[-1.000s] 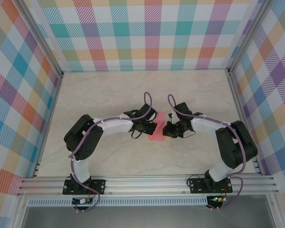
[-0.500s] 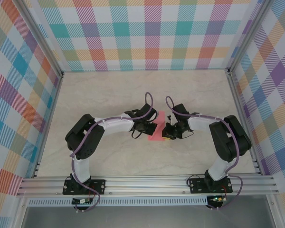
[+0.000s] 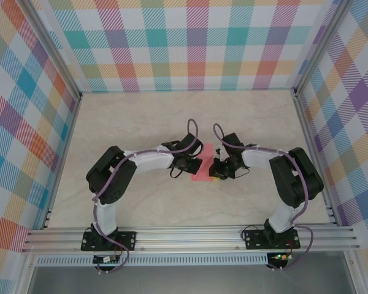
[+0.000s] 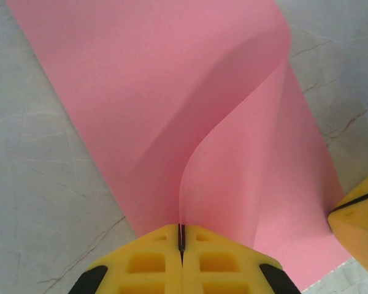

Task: Fold a paper plane with a square sheet of paper (fold left side to right side)
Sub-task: Fold the triangle a second time at the center of the table.

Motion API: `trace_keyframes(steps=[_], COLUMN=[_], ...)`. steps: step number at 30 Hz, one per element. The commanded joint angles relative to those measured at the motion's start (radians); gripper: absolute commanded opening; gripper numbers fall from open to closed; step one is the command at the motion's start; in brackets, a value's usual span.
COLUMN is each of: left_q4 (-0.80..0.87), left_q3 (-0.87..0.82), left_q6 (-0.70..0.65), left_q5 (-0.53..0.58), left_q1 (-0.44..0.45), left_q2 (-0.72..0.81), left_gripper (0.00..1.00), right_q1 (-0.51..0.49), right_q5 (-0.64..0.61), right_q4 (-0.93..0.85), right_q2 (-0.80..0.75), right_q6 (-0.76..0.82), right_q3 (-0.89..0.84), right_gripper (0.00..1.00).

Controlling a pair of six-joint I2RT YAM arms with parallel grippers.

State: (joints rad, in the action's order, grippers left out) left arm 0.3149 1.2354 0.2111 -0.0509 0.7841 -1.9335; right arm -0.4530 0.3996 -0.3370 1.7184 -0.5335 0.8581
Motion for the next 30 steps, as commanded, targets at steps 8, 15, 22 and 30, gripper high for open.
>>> trace_keyframes(steps=[8, 15, 22, 30], left_q4=[0.014, 0.020, 0.022, 0.006], left_q3=[0.049, 0.057, 0.047, 0.022], left_q6=[-0.020, -0.025, -0.023, -0.018], left_q5=[0.015, 0.017, 0.013, 0.003], left_q1=[-0.024, -0.025, -0.025, -0.025], left_q2=[-0.033, -0.045, -0.055, -0.062], left_gripper=[0.04, 0.04, 0.04, 0.04], right_q1=[-0.013, -0.013, -0.013, -0.006], right_q5=[-0.050, -0.051, -0.045, 0.029], right_q4=[-0.061, -0.066, -0.065, -0.004], right_q2=[0.034, 0.036, 0.034, -0.024], right_q6=[0.031, 0.035, 0.036, 0.021], right_q3=[-0.001, 0.002, 0.003, 0.007], right_gripper=[0.12, 0.12, 0.12, 0.13])
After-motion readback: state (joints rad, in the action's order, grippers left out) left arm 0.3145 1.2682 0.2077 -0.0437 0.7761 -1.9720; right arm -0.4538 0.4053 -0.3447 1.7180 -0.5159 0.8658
